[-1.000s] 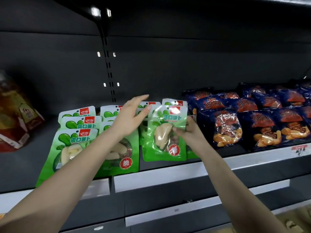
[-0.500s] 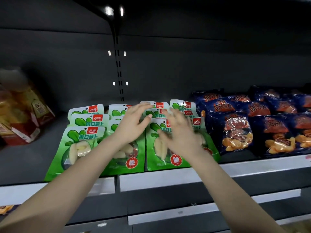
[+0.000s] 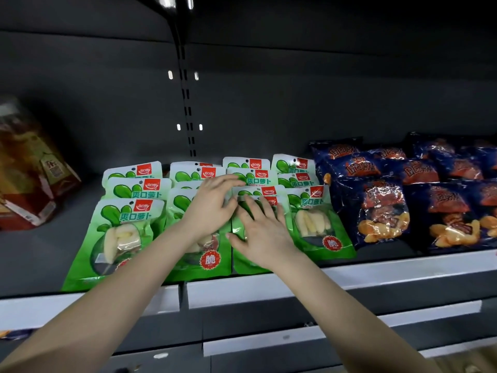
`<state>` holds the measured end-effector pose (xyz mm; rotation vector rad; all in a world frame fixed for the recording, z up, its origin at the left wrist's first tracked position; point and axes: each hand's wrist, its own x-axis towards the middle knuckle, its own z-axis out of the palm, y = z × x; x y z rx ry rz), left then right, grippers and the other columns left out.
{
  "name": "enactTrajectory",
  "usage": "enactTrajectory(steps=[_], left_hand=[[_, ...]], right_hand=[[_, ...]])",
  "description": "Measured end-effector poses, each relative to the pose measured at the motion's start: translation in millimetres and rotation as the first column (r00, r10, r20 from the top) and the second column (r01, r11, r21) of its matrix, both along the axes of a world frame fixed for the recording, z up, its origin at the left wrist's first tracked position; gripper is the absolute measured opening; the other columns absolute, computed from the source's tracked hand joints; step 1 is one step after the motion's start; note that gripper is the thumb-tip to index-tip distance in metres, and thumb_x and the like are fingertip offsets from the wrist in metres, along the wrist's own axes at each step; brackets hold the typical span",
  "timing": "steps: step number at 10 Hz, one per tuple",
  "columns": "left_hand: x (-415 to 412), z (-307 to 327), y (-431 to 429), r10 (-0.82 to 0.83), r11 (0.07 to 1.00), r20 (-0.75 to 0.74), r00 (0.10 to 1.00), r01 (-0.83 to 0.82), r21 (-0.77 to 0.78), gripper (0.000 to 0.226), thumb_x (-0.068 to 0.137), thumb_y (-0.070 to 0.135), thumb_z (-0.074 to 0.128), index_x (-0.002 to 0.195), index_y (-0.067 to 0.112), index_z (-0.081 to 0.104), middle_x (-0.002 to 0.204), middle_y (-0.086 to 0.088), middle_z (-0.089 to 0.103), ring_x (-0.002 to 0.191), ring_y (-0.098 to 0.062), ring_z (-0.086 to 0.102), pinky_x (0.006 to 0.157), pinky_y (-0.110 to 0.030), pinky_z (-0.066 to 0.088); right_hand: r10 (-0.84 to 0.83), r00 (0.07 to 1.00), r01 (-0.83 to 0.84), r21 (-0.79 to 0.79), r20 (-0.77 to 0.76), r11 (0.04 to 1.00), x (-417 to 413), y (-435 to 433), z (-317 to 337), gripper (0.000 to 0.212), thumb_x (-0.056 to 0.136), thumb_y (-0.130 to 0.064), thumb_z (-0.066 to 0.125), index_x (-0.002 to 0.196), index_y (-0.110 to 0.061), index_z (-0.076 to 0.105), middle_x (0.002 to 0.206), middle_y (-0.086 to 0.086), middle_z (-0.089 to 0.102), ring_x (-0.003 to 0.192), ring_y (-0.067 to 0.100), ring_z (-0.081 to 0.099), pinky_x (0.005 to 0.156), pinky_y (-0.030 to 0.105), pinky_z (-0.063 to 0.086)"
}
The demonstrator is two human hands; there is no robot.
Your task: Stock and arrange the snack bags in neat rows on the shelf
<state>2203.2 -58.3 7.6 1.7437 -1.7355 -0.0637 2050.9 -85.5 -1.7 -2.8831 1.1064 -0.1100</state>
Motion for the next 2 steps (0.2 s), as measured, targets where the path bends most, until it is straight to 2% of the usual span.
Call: enactTrajectory(steps=[1, 2], left_hand=[[-1, 6, 0, 0.013, 0.999, -0.025, 1.000, -0.012, 0.035, 0.036, 0.091, 0.011, 0.052, 0.125, 0.020, 0.057, 0.136, 0.000, 0.051, 0.130, -0.019, 0.040, 0.115, -0.041, 0.021], [-8, 18, 3, 0.002, 1.000, -0.047, 0.999, -0.002, -0.019, 0.039, 0.089, 0.007, 0.052, 0.125, 0.020, 0.057, 0.134, 0.002, 0.051, 0.129, -0.018, 0.042, 0.114, -0.040, 0.023]], right_hand=[[-0.016, 1.000, 0.015, 0.034, 0.013, 0.999, 5, -3, 3, 0.068, 0.094, -0.060, 0.028, 0.152, -0.027, 0.010, 0.160, -0.001, 0.003, 0.146, 0.031, -0.002, 0.115, 0.057, -0.003], [-0.006, 0.996, 0.001, 0.063, 0.092, 0.998, 3, -2, 2, 0.067, 0.096, -0.058, 0.029, 0.152, -0.027, 0.009, 0.160, -0.002, -0.002, 0.147, 0.030, -0.008, 0.115, 0.059, -0.008]])
